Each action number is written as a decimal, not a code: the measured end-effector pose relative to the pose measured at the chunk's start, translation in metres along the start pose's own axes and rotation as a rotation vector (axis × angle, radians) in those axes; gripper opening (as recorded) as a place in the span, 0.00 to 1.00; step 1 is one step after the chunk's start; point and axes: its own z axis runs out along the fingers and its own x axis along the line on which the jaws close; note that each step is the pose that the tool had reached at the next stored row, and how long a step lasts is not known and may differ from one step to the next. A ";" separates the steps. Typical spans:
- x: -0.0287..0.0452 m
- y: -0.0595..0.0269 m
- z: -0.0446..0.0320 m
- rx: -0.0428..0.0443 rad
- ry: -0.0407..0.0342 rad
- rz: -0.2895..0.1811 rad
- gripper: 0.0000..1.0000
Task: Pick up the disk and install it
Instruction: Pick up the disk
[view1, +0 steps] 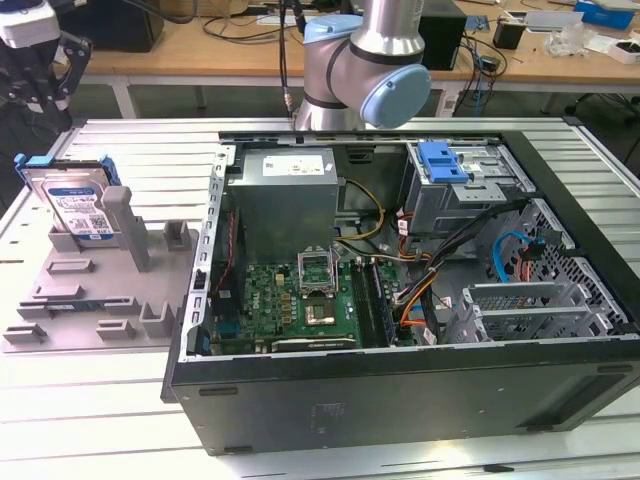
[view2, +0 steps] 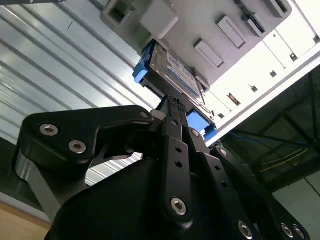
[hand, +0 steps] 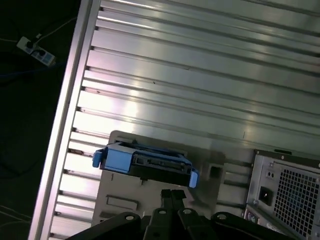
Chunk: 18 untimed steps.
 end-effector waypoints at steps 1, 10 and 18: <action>-0.0001 0.0005 0.0000 0.0001 0.0007 -0.012 0.11; -0.0005 0.0060 0.0004 -0.0004 0.0089 -0.168 0.54; 0.0000 0.0074 0.0009 -0.0024 0.0161 -0.347 0.54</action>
